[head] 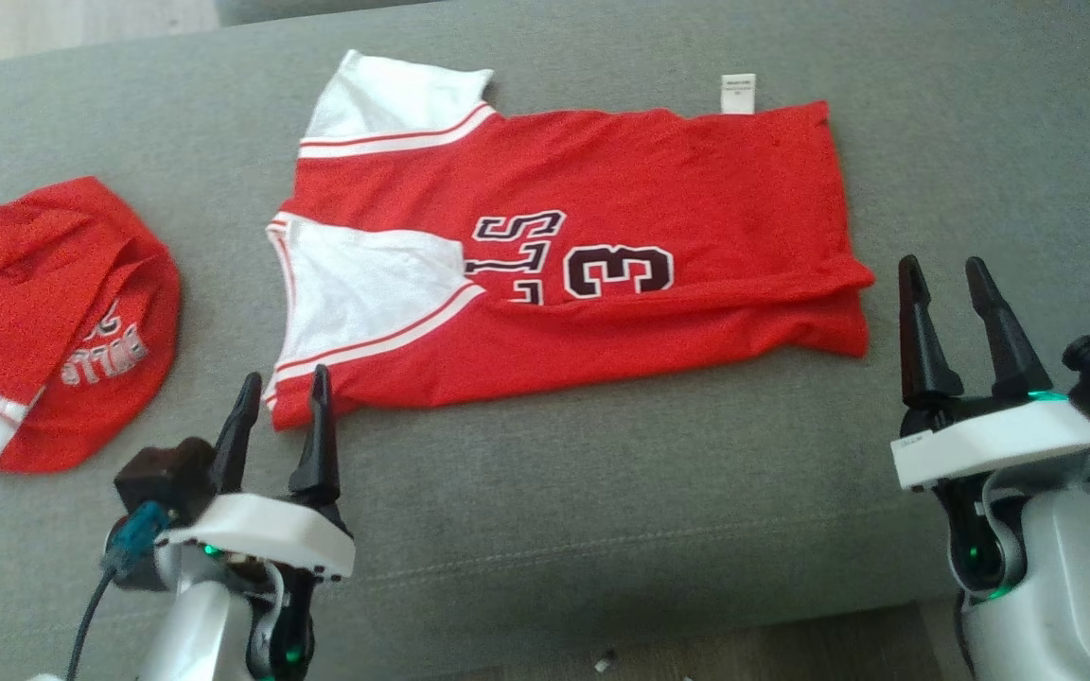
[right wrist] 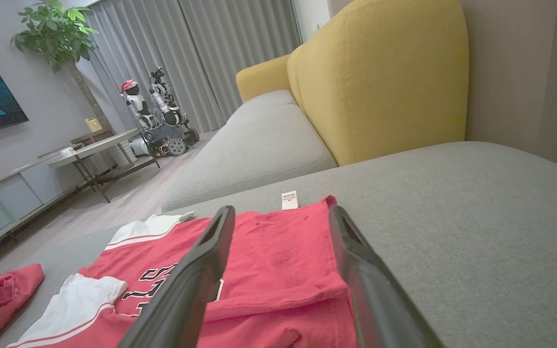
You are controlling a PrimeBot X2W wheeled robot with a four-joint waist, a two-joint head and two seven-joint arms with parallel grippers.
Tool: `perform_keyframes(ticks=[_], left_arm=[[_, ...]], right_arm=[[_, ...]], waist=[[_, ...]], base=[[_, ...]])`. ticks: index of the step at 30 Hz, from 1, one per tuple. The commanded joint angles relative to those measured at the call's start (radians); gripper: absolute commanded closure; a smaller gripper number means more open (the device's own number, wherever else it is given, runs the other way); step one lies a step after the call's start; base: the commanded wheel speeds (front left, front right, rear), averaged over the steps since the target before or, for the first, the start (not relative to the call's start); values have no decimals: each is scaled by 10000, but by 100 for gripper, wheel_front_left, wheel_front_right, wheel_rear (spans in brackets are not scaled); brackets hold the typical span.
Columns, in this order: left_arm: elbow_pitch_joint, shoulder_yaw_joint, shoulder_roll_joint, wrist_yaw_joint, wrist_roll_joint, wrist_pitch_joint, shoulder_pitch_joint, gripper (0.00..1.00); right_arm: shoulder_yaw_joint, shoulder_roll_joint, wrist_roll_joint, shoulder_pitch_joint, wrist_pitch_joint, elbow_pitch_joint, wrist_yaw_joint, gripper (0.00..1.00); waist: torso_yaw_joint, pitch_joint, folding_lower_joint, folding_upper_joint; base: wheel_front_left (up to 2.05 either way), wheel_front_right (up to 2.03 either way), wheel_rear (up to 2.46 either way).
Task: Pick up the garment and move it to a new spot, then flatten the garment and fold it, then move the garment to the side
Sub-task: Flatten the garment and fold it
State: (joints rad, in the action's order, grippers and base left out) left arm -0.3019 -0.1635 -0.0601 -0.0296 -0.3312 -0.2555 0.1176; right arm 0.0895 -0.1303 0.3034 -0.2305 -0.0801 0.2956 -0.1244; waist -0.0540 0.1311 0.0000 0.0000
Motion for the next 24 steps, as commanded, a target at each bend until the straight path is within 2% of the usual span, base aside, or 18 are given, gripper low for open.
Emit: perform_keyframes(ticks=[1,7,16,24], left_arm=[[-164,455,-15,123,148,-62,620,0],[-1943,918,-89,382,245,-62,1247,0],[-3814,1427,-363,655,144,-62,1983,0],[-5036,1420,-512,668,176,-62,2520,0]], right_arm=[[203,86,-51,-209,49,-458,-63,0],[235,203,-39,-196,98,-667,-63,0],[326,313,-2,-268,68,-820,-63,0],[356,367,3,-287,19,-785,-63,0]], waist=[[-194,75,0,0],[-546,259,0,0],[-960,590,0,0],[-1150,765,0,0]], base=[[0,0,0],[0,0,0],[0,0,0],[0,0,0]])
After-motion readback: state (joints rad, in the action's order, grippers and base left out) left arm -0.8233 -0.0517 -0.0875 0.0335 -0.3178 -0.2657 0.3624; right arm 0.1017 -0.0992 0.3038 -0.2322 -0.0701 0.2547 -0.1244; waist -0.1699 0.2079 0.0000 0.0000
